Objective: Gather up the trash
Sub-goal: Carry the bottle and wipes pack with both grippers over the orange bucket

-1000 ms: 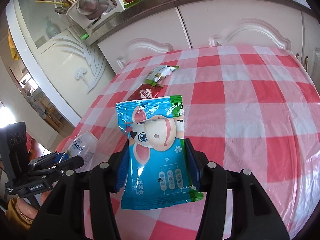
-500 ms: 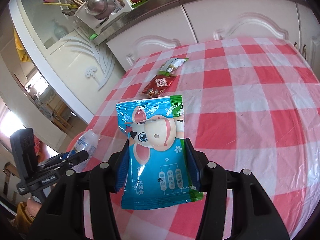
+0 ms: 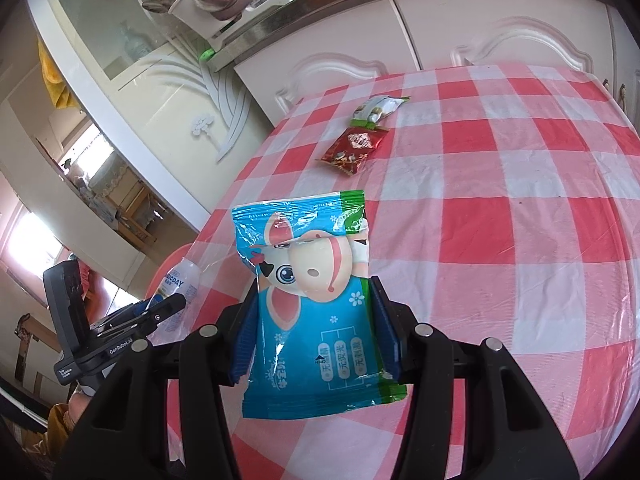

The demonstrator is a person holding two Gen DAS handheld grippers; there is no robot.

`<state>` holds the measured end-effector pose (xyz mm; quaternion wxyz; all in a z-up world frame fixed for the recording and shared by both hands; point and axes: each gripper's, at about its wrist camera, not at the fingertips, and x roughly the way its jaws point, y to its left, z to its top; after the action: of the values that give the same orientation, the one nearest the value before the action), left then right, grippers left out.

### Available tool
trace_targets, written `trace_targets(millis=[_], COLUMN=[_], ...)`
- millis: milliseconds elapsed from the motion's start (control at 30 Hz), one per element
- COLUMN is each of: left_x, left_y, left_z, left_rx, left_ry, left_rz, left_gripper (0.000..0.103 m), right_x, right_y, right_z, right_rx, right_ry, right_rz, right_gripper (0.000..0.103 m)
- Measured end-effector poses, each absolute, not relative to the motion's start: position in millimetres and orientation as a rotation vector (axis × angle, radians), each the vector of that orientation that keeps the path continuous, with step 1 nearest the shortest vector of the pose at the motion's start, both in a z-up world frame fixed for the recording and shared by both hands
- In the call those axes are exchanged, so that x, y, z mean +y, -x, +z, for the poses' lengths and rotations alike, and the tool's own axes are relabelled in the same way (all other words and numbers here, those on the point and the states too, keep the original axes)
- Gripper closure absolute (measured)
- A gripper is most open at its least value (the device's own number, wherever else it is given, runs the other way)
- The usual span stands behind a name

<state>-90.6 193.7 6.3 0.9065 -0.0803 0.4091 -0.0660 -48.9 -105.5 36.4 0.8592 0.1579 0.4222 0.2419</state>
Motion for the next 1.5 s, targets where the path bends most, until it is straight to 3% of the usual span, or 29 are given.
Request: trace_targets(millis=[900,1500], left_x=[235.5,295.2], left_y=[102.0,115.0], left_z=[-3.9,14.6], left_rx=[0.822,0.743], left_ry=[0.284,0.342], left_rz=[-0.123,0.007], left_gripper=[0.059,0.059], right_x=[-50.6,44.4], right_y=[52.2,29.4], right_z=[34.7,49.0], right_rx=[0.946,1.003], right_ry=[-0.251,-0.239], right_rz=[0.583,0.808], right_gripper=[0.051,0.051])
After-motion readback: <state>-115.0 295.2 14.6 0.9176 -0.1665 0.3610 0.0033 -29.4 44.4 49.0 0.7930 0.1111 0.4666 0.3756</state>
